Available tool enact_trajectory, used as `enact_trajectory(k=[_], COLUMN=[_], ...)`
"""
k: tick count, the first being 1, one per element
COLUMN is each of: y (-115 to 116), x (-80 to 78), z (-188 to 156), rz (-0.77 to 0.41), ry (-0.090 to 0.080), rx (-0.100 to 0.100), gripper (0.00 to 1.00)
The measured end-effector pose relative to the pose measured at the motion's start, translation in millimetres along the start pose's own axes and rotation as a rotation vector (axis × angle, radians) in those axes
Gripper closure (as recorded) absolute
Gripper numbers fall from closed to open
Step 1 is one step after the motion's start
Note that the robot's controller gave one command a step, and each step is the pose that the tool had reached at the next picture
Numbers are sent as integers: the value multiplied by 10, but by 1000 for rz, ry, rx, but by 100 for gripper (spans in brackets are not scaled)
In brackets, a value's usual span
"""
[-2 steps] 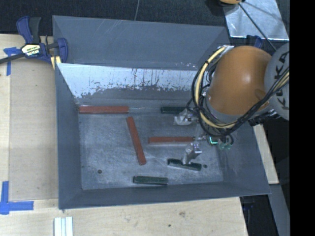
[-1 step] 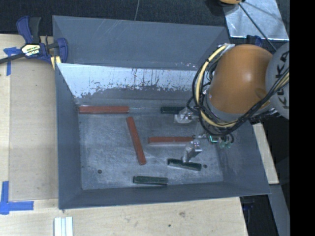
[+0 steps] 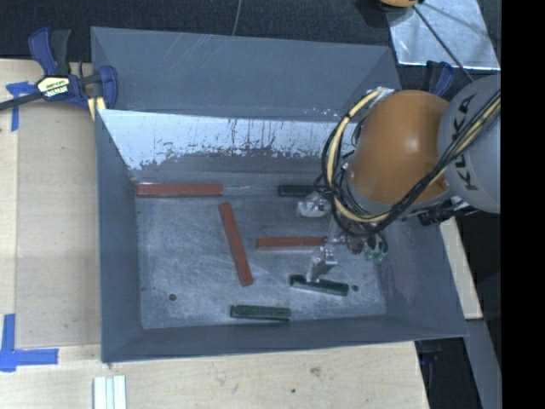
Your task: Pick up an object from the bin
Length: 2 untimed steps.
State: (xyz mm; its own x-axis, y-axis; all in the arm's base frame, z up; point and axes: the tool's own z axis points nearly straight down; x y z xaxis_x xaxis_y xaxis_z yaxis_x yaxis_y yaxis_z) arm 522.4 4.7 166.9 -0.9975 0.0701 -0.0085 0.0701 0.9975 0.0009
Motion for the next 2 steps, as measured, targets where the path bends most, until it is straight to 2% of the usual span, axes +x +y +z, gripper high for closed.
enact_trajectory(k=[1,2], y=[-119,-119], x=[-441,-442], z=[891,891], rz=[-33,-33], ry=[-20,-21], rx=[-1,-1], gripper=[100,100])
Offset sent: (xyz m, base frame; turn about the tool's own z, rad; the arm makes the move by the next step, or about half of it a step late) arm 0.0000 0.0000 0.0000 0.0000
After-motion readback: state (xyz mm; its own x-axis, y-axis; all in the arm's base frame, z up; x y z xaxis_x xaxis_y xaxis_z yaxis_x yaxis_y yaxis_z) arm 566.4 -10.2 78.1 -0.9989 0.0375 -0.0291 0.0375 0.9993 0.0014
